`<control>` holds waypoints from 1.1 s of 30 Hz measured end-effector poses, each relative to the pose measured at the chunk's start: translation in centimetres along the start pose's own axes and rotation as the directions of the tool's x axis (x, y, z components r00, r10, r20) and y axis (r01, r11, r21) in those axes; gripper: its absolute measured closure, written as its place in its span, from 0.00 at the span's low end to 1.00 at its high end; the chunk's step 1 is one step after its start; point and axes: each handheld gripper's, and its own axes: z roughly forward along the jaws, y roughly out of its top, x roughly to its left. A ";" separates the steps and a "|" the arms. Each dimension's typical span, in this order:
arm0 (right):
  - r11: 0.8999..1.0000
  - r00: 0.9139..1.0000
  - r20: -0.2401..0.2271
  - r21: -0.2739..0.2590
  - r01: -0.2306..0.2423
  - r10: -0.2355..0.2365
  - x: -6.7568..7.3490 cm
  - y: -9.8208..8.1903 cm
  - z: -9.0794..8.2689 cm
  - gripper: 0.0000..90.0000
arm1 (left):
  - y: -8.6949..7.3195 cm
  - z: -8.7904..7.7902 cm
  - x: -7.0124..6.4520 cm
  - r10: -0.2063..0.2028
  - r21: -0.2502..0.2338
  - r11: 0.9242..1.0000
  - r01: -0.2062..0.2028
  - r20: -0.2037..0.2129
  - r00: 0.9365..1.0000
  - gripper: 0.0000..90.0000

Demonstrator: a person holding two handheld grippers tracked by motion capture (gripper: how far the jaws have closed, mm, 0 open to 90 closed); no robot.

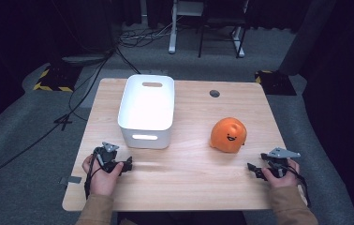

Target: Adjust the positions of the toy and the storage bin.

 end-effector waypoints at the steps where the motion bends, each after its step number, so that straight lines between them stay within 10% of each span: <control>1: 1.000 1.000 0.000 0.000 0.000 0.000 0.0 0.0 0.0 0.22 | 0.0 0.0 0.0 0.000 0.000 1.000 0.000 0.000 1.000 0.06; 5: 1.000 1.000 0.000 0.000 -0.002 0.002 0.0 0.0 0.0 0.22 | 0.0 -0.7 0.5 -0.013 -0.011 1.000 0.013 0.006 1.000 0.23; 21: 1.000 1.000 0.001 0.001 -0.001 0.001 0.0 0.0 0.0 0.22 | 2.8 -6.5 0.8 0.018 -0.070 0.997 -0.009 0.135 0.991 0.28; 33: 1.000 1.000 0.001 0.000 -0.003 0.003 0.0 0.0 0.0 0.22 | 5.4 -9.9 -0.5 0.072 -0.210 0.977 -0.030 0.197 0.978 0.27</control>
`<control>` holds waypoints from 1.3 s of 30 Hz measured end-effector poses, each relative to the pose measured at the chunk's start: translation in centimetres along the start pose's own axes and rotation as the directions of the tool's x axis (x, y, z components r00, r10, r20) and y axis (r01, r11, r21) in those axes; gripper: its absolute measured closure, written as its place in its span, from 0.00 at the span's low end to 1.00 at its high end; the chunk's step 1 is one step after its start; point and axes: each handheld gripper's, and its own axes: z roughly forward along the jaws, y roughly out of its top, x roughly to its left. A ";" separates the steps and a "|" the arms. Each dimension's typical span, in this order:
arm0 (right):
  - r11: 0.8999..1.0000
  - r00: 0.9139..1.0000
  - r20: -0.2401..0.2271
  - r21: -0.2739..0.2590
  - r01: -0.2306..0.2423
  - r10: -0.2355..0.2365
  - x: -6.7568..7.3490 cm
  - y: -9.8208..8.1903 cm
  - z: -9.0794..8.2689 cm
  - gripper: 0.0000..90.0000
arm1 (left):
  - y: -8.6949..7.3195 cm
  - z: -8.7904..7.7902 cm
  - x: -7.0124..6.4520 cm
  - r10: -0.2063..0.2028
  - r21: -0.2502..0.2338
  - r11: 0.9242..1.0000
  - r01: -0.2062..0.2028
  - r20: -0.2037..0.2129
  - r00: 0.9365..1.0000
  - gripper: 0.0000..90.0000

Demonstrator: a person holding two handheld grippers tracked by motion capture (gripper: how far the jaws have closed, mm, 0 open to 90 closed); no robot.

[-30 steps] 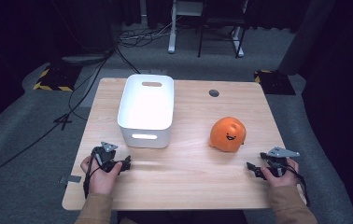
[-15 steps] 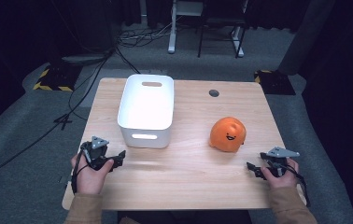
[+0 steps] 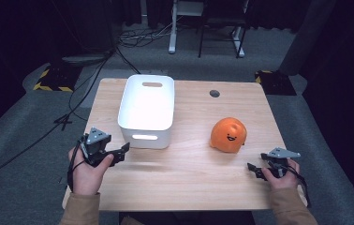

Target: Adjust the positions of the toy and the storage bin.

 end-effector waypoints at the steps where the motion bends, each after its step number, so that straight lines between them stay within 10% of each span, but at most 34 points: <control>1: 1.000 1.000 0.000 0.000 0.000 0.000 0.0 0.0 0.0 0.22 | 0.3 -0.1 0.0 -0.002 -0.010 1.000 0.002 0.005 1.000 0.27; 12: 1.000 1.000 0.003 -0.001 0.002 -0.002 0.0 0.0 0.0 0.22 | 3.3 0.6 0.2 -0.013 -0.163 0.986 0.025 0.071 0.997 0.26; 28: 1.000 1.000 0.003 -0.002 0.002 -0.002 0.0 0.0 0.0 0.22 | 5.1 6.1 2.9 0.027 -0.044 0.999 -0.028 -0.033 0.999 0.37; 39: 1.000 1.000 0.003 -0.002 0.001 -0.001 0.0 0.0 0.0 0.22 | 4.6 6.3 3.1 0.031 -0.032 0.999 -0.033 -0.057 0.998 0.42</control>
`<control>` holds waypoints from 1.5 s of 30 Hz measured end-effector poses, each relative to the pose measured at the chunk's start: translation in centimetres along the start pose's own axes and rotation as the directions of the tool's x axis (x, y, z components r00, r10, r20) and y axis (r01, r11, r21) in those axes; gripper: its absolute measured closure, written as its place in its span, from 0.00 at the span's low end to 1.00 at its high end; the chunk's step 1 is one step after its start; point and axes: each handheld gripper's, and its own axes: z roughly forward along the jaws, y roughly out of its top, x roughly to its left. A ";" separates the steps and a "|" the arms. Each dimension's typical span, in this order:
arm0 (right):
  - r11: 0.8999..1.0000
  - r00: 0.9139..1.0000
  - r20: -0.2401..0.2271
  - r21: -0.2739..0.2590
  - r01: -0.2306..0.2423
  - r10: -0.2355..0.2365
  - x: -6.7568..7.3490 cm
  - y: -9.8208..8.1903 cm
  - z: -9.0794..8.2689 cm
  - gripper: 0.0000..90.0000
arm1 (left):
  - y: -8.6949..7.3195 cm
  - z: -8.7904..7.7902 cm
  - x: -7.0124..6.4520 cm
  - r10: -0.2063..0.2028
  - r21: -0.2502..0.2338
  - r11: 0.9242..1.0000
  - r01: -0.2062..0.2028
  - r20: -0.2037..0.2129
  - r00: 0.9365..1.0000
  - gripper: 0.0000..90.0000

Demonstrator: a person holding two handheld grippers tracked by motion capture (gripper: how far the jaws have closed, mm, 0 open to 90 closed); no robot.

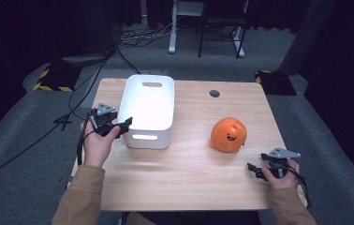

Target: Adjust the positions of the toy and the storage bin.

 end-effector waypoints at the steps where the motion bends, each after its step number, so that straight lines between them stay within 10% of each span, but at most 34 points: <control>1: 1.000 1.000 0.000 0.000 0.000 0.000 0.0 0.0 0.0 0.22 | 0.0 -0.1 -0.5 0.017 0.000 1.000 -0.017 -0.004 1.000 0.49; 11: 1.000 1.000 0.000 0.000 0.002 -0.002 0.0 0.0 0.0 0.22 | -1.1 -0.9 -3.2 -0.001 0.008 1.000 0.001 0.077 0.997 0.43; 20: 1.000 1.000 -0.001 -0.001 0.003 -0.003 0.0 0.0 0.0 0.23 | -3.1 -3.4 -7.8 0.107 -0.017 0.994 -0.105 0.126 0.986 0.41; 29: 1.000 1.000 -0.003 -0.002 0.002 -0.002 0.0 0.0 0.0 0.23 | -5.0 -5.2 -11.1 0.125 -0.048 0.992 -0.119 0.163 0.979 0.38; 45: 1.000 1.000 -0.003 -0.003 -0.001 0.001 0.1 0.0 0.0 0.24 | -7.4 -7.9 -13.9 0.139 -0.066 0.990 -0.128 0.199 0.970 0.30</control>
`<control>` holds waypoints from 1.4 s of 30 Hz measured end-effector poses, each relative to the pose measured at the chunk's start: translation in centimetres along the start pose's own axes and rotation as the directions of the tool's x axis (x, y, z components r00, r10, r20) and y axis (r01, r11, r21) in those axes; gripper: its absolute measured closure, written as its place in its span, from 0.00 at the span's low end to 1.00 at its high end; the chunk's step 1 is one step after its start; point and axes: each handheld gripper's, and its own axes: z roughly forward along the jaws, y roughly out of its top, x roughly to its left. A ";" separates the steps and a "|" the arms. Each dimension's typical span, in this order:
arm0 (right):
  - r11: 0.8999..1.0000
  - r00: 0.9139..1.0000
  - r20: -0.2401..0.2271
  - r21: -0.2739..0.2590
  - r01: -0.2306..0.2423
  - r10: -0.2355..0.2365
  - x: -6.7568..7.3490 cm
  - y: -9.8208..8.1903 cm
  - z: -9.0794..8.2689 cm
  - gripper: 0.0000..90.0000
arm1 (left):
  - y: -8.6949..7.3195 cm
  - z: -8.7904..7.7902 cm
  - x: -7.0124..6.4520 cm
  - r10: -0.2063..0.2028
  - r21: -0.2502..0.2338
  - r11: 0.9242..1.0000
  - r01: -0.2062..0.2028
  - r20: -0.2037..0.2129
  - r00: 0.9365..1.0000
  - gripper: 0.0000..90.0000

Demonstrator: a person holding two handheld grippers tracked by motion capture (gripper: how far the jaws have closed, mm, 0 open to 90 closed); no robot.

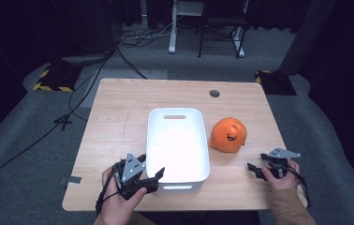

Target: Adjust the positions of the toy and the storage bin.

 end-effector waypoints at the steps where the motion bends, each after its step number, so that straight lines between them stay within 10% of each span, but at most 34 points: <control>1: 1.000 1.000 0.000 0.000 0.000 0.000 0.0 0.0 0.0 0.24 | 0.0 0.0 0.0 0.000 0.000 1.000 0.000 0.000 1.000 0.30; 25: 1.000 1.000 -0.001 0.000 0.001 -0.001 0.0 0.0 0.0 0.24 | 2.5 -1.9 2.3 -0.019 -0.072 0.997 0.020 0.009 1.000 0.26; 42: 1.000 1.000 -0.001 0.000 0.000 0.000 0.0 0.0 0.0 0.24 | 2.0 -1.6 7.9 -0.091 -0.075 0.994 0.079 -0.171 0.981 0.26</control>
